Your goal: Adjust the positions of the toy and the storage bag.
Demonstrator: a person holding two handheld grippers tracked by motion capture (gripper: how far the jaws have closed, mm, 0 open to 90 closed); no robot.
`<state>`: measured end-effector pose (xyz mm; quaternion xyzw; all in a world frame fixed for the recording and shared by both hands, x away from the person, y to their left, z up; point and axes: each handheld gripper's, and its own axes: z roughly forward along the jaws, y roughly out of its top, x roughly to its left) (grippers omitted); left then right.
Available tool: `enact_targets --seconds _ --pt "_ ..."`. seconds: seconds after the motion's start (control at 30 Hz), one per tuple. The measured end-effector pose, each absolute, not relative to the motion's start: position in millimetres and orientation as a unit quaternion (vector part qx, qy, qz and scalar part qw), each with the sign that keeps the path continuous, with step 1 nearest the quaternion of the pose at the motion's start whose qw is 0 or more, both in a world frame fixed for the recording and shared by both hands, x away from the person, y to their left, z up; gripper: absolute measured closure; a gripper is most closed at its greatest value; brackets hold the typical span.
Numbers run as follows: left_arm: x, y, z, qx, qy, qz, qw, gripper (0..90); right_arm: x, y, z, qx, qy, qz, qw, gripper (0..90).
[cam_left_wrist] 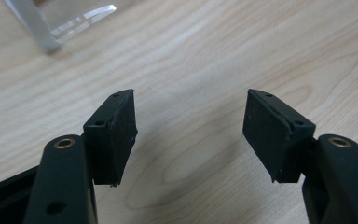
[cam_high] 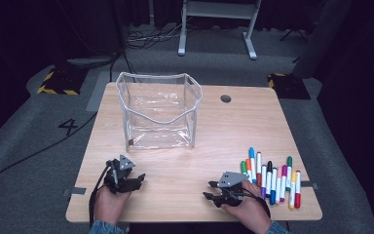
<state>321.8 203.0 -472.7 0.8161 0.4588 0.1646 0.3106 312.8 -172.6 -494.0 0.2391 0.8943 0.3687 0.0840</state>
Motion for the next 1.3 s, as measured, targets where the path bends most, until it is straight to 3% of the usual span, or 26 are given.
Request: enact_targets --seconds 0.07,0.17,0.43,0.73,1.0,1.13,1.3 --pt "323.7 207.4 -461.0 0.813 0.456 0.168 0.32 35.1 316.2 -174.4 -486.3 0.255 0.891 0.371 0.053 55.8" --pt "327.5 216.2 -448.9 0.799 0.469 0.169 0.336 33.6 319.7 -175.8 -471.6 0.253 0.884 0.389 0.064 54.1" --pt "339.5 231.7 -433.4 0.783 0.49 0.179 0.34 36.0 344.2 -179.3 -435.9 0.244 0.889 0.382 0.069 66.5" --pt "343.1 241.4 -419.2 0.756 0.503 0.183 0.376 35.2 384.0 -174.8 -412.2 0.257 0.873 0.406 0.085 66.1" --pt "335.0 240.1 -416.5 0.764 0.492 0.201 0.366 35.1 428.1 -155.8 -409.9 0.261 0.863 0.42 0.105 67.9" --pt "334.5 242.5 -419.4 0.757 0.498 0.19 0.378 30.4 445.3 -147.2 -412.1 0.263 0.865 0.409 0.12 64.6" --pt "337.7 244.0 -425.3 0.759 0.498 0.185 0.376 30.6 461.4 -138.3 -417.6 0.261 0.862 0.417 0.123 66.8"
